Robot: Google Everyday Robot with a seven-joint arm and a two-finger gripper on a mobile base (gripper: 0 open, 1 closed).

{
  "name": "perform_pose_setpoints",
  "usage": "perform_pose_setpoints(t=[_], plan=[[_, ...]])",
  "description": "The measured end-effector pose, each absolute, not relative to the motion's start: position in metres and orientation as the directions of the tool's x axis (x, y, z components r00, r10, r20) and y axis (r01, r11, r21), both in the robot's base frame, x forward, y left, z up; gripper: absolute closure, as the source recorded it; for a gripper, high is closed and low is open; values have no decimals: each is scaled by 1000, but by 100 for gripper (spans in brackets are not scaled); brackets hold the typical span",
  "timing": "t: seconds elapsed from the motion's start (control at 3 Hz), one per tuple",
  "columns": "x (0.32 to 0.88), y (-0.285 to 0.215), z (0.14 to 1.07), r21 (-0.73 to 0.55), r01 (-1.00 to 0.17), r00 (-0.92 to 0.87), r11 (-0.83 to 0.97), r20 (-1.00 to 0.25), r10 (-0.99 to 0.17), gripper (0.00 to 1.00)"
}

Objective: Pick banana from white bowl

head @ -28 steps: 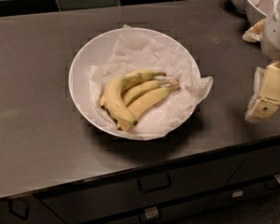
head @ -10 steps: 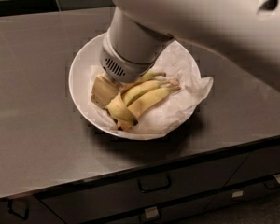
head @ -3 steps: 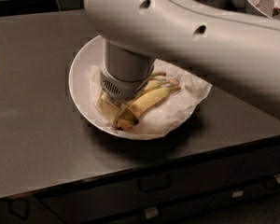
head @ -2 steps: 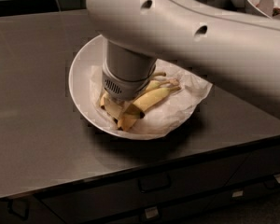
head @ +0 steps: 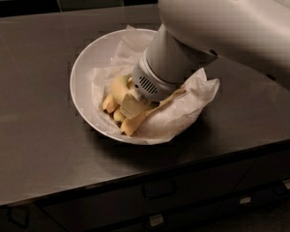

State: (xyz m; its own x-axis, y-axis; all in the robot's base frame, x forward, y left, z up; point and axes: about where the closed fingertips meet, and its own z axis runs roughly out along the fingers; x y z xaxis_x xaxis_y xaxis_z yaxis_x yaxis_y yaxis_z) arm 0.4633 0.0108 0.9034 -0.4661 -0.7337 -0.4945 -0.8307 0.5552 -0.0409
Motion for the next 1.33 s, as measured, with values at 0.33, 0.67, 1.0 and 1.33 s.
perform_pose_setpoints(t=[0.33,0.67,1.0,1.33], plan=[[464,-14,921,1,-837,-437,547,-603,-667,100],[467,-36,937,59,-858,-401,510,-698,-594,100],[461,-40,960,51,-925,-281,375,-758,-588,100],[457,-39,964,-14,-951,-190,309,-759,-622,100]])
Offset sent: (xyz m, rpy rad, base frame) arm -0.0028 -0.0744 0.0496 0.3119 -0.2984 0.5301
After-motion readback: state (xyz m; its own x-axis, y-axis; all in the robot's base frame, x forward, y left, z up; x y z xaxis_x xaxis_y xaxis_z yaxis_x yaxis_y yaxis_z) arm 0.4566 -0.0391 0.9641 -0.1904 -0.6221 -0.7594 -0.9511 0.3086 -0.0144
